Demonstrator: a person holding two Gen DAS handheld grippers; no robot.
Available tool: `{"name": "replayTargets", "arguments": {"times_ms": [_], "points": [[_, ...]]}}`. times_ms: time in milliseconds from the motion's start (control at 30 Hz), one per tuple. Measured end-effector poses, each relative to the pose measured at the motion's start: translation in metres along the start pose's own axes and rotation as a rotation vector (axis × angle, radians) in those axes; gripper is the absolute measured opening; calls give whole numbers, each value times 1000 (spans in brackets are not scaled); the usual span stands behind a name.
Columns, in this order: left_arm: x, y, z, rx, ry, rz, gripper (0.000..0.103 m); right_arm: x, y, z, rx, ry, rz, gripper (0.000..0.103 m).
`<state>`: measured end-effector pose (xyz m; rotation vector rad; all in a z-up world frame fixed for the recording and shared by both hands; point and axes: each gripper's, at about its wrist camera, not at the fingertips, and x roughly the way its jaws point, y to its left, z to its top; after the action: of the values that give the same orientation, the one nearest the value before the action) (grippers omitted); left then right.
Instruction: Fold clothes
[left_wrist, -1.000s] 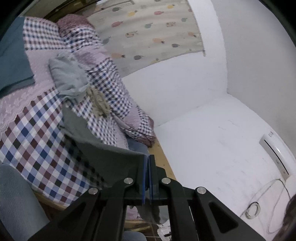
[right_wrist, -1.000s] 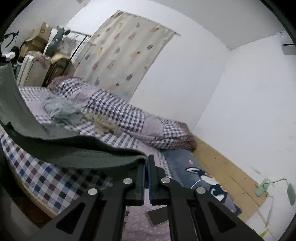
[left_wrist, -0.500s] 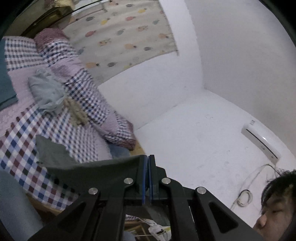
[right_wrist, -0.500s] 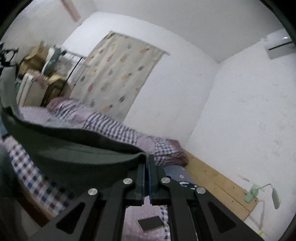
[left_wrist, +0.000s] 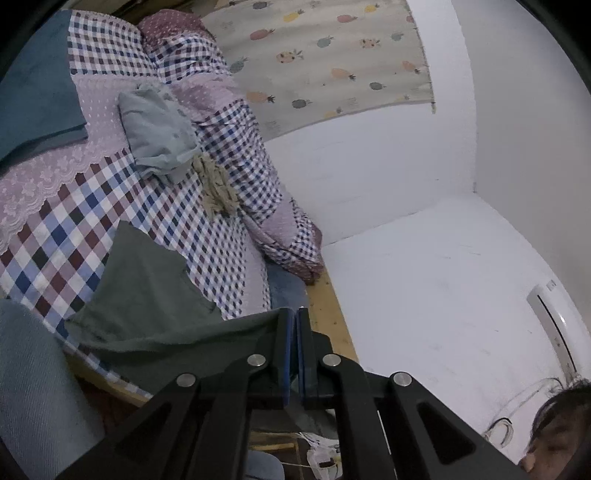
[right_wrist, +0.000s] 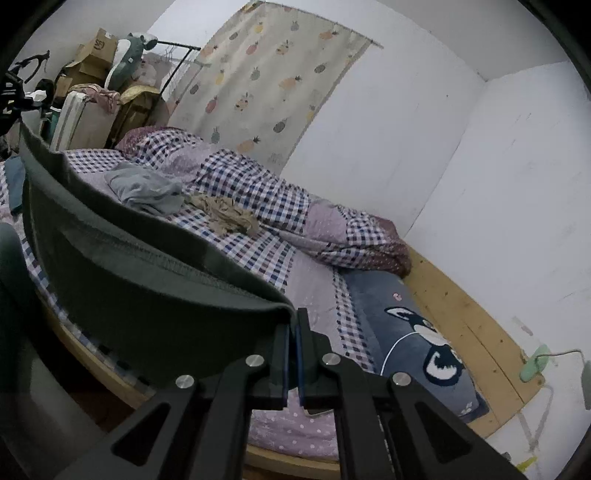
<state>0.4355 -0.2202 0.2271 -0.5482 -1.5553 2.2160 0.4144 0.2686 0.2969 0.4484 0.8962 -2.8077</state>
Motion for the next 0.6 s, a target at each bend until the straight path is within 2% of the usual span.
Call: {"name": "replayTargets", "arguments": {"times_ms": [300, 467, 600], "points": [[70, 14, 56, -22, -9, 79, 1, 98, -18, 34, -21, 36, 41, 1], [121, 30, 94, -30, 5, 172, 1, 174, -18, 55, -50, 88, 85, 1], [169, 56, 123, -54, 12, 283, 1, 251, -7, 62, -68, 178, 143, 1]]}}
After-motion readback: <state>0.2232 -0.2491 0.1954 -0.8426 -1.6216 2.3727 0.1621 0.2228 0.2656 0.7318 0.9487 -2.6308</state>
